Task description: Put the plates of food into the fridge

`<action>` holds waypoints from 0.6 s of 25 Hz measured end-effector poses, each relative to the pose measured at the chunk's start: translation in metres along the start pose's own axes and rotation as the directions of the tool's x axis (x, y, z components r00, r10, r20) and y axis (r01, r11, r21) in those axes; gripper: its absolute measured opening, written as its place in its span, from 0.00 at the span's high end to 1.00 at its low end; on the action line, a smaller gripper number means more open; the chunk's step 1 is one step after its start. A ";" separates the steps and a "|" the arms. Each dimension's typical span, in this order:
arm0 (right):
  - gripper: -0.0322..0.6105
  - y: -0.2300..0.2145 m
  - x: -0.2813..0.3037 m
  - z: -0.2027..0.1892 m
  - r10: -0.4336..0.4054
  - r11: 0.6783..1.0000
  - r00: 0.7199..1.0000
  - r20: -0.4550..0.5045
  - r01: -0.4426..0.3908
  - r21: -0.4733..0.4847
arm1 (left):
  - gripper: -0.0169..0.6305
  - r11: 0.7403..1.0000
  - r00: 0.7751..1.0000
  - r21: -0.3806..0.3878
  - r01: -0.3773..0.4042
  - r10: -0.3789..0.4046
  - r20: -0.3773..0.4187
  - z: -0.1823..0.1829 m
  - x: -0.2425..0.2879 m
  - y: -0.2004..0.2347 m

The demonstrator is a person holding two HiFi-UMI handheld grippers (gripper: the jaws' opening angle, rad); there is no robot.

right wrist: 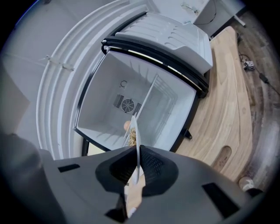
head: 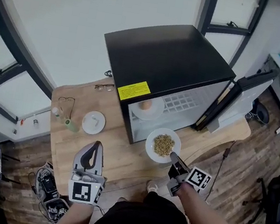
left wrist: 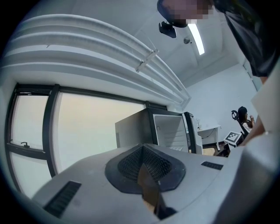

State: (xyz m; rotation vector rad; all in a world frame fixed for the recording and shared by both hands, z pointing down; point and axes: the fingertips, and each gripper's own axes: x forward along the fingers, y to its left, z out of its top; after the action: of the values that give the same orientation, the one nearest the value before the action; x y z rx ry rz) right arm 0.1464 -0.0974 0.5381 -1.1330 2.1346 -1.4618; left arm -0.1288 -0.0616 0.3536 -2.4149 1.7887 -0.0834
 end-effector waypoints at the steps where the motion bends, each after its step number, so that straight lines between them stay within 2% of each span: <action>1: 0.90 0.002 0.002 0.008 0.017 1.000 1.000 0.007 -0.017 -0.006 | 0.97 1.000 1.000 -0.002 -0.004 0.004 0.002 0.002 0.004 0.000; 3: 0.90 0.007 0.006 0.021 0.047 0.999 0.999 0.020 -0.046 -0.017 | 0.97 1.000 1.000 0.002 -0.012 0.012 0.005 0.005 0.011 0.002; 12: 0.90 0.004 0.021 0.081 0.048 0.999 0.996 0.078 -0.048 -0.006 | 0.97 0.999 0.999 -0.001 -0.048 0.048 0.007 0.012 0.044 0.008; 15: 0.90 -0.003 0.025 0.102 -0.002 1.000 0.995 0.098 0.003 -0.006 | 0.97 0.998 0.998 0.004 -0.062 0.062 0.009 0.015 0.055 0.008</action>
State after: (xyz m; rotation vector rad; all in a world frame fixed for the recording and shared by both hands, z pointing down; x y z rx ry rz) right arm 0.1972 -0.1819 0.5015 -1.1844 2.0730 -1.3725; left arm -0.1188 -0.1153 0.3354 -2.3516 1.8557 -0.0700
